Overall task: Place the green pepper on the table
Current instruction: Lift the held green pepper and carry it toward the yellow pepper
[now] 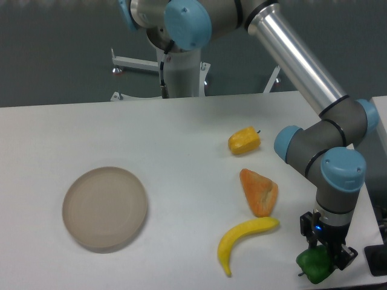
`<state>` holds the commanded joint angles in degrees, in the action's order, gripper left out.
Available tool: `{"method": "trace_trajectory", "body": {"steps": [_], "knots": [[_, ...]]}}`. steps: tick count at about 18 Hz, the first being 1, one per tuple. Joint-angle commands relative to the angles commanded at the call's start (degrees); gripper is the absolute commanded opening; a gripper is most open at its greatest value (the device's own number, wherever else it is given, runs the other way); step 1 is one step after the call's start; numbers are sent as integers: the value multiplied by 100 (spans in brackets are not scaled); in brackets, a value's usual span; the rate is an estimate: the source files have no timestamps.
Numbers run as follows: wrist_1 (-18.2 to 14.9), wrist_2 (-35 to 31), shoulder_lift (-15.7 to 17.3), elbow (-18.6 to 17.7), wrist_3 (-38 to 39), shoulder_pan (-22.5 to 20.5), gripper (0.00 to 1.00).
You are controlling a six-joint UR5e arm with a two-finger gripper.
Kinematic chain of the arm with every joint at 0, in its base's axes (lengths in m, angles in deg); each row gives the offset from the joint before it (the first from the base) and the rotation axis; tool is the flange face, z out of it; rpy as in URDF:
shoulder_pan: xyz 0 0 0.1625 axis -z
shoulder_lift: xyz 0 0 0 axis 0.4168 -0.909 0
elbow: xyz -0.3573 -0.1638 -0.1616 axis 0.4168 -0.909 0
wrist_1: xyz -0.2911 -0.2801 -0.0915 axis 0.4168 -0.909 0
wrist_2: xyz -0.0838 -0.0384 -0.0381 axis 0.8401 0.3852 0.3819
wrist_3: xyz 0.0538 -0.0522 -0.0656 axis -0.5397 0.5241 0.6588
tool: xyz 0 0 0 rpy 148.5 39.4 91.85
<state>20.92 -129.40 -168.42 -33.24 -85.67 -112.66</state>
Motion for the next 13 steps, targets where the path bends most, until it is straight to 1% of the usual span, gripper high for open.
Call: {"method": "trace_trajectory", "body": {"steps": [7,9,11,13], "knots": [[-17,-17,79,-79,61,35,49],[-166,-18,158,-114,114,61,49],[-324,-18,359,-280,307,79,49],[-465,-18,710,-701,553,97,49]]}}
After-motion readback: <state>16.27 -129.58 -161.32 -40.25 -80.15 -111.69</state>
